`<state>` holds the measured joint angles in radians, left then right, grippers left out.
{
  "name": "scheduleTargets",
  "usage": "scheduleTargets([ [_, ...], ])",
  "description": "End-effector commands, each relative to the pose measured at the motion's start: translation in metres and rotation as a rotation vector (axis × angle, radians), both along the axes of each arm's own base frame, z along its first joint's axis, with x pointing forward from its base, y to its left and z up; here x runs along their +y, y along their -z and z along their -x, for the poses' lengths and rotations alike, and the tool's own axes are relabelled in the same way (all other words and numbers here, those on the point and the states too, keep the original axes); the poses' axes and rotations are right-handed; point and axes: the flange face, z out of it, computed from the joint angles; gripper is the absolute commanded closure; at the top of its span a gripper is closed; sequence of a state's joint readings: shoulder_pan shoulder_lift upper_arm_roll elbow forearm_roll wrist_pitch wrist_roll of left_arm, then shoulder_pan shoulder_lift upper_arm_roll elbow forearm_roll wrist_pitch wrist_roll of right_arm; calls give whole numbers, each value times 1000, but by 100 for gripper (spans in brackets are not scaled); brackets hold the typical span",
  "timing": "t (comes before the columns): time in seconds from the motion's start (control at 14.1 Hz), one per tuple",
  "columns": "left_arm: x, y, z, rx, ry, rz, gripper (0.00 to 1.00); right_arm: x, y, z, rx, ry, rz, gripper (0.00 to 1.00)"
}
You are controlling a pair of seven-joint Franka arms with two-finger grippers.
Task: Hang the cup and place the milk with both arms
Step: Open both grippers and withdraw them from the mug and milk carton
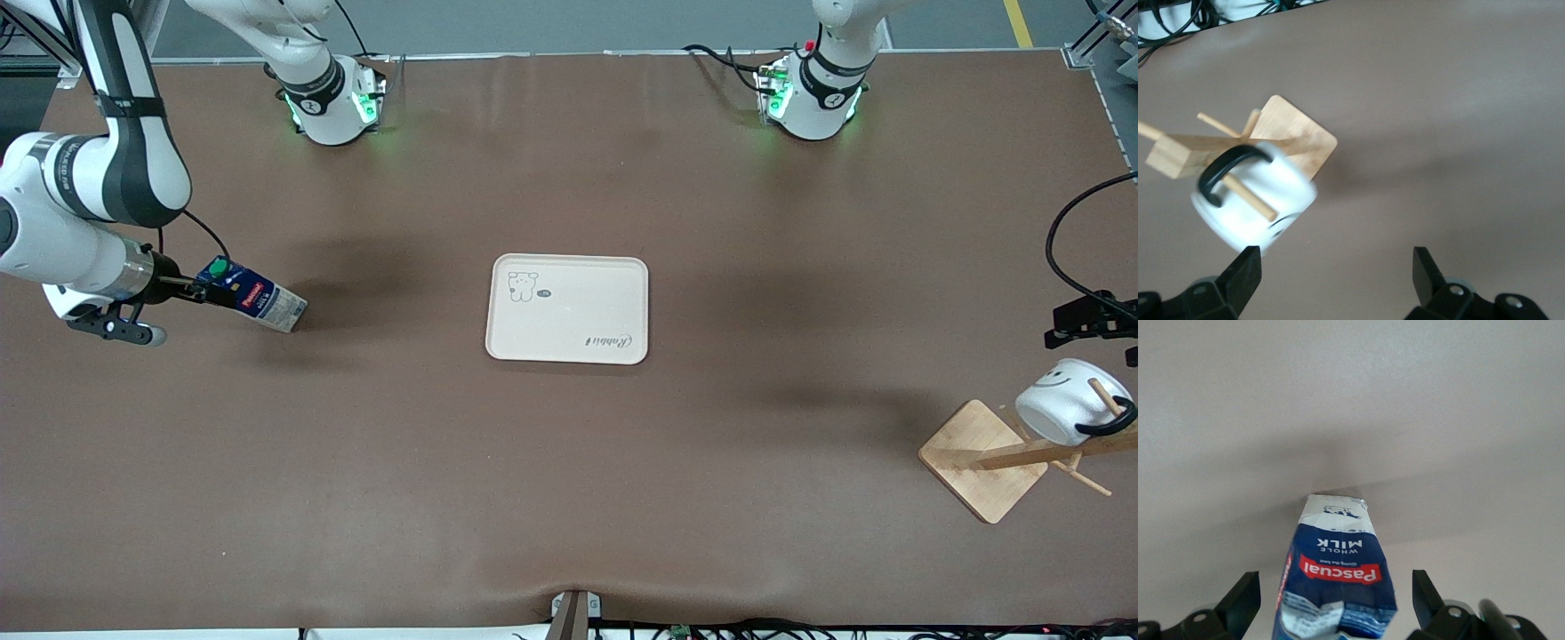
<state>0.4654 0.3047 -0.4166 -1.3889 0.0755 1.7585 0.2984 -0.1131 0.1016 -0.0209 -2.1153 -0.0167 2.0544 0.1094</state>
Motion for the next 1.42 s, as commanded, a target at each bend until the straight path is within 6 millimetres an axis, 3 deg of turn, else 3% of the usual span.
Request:
scheduleTargets([
  [0.0, -27, -15, 9, 13, -49, 5, 0, -3, -24, -12, -50, 7, 6, 0],
  [0.14, -54, -21, 10, 12, -33, 12, 0, -6, -44, -31, -90, 7, 11, 0],
  [0.28, -65, -25, 13, 13, -13, 2, 0, -1, -59, -41, -123, -5, 15, 0],
  [0.43, -69, -28, 15, 17, 3, -29, 0, 15, -77, -52, -163, -36, 17, 0],
  [0.5, -86, -35, 18, 6, 32, -51, 0, 23, -90, -60, -192, -51, 19, 0],
  [0.71, -105, -58, 49, 4, 31, -112, 0, 29, -112, -84, -244, -125, 17, 0],
  [0.85, -112, -64, 65, 70, 31, -134, 0, 27, -140, -85, -258, -213, 16, 0],
  [1.07, -118, -74, 87, 116, 12, -95, 0, 20, -211, -79, -209, -284, -12, 0],
  [1.14, -124, -79, 101, 100, 12, -97, 0, 21, -225, -75, -205, -302, -25, 0],
  [1.35, -119, -89, 127, 65, -48, -61, 0, 21, -252, -58, -218, -311, -21, 0],
])
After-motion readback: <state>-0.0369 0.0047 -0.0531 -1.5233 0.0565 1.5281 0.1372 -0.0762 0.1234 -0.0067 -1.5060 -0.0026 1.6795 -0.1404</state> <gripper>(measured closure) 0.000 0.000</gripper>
